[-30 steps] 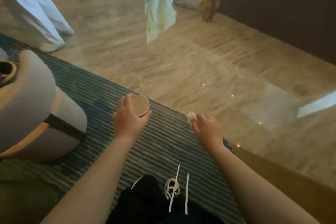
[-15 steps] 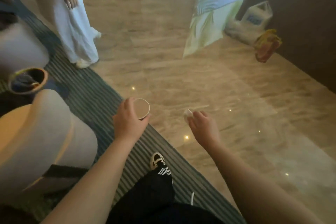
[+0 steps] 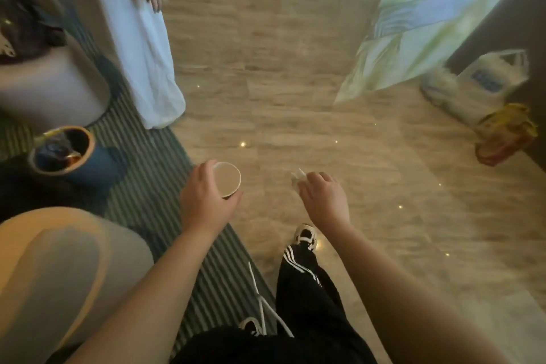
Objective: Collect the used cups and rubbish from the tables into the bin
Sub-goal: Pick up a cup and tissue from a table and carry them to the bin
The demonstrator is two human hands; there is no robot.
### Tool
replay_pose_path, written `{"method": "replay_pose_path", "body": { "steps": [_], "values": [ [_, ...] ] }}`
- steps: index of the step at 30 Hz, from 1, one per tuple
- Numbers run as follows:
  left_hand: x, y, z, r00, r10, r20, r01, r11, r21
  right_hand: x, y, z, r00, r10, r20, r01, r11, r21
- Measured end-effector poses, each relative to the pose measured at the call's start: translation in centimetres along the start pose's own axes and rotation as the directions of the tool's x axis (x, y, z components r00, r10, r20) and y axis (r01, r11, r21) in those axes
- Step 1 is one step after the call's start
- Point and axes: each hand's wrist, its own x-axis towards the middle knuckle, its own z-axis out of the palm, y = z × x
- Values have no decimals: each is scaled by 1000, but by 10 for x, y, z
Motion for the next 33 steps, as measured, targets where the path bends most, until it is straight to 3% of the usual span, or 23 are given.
{"method": "replay_pose_path", "body": {
  "steps": [6,11,18,26,33],
  "values": [
    [100,8,47,986,-143,-79,148,987,57,144,10,8,988,-135,74,132,991,35],
    [194,32,79,927,-325,-184,343,937,72,271,16,-3,939,-283,195,286,958,17],
    [273,39,88,864,-370,-343,421,903,86,399,-10,1,849,-449,278,456,889,42],
    [318,-18,68,701,-545,-460,634,771,52,485,-97,66,673,-608,421,625,772,116],
    [378,-124,54,527,-647,-552,750,660,-57,563,-209,164,495,-730,472,763,625,167]
  ]
}}
